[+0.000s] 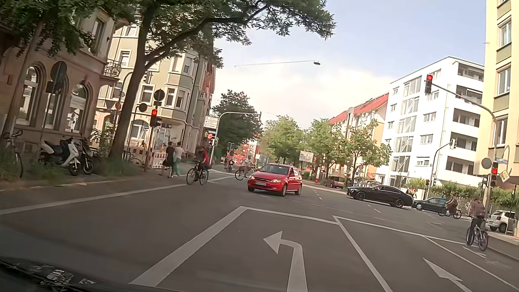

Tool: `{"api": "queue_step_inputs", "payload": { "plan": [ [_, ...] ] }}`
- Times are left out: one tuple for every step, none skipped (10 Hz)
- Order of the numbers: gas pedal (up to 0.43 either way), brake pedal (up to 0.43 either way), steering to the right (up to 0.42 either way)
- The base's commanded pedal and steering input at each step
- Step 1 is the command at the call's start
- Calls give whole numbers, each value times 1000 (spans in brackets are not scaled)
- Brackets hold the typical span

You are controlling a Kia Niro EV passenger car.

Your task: Follow the waypoints while adhering to traffic rules and regulations

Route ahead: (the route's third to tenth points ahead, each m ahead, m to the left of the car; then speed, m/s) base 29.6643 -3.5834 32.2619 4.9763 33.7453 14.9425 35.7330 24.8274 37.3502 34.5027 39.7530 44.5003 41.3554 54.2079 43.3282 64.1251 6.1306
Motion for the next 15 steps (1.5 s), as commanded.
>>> {"api": "queue_step_inputs", "payload": {
  "plan": [
    [0,232,45],
    [0,238,47],
    [0,244,49],
    [0,250,50],
    [0,250,50],
    [0,256,50],
    [0,256,49],
    [0,256,48],
    [0,256,46],
    [0,262,44],
    [0,262,43],
    [0,262,42],
    [0,262,40],
    [0,262,39],
    [0,262,37]
  ]
}}
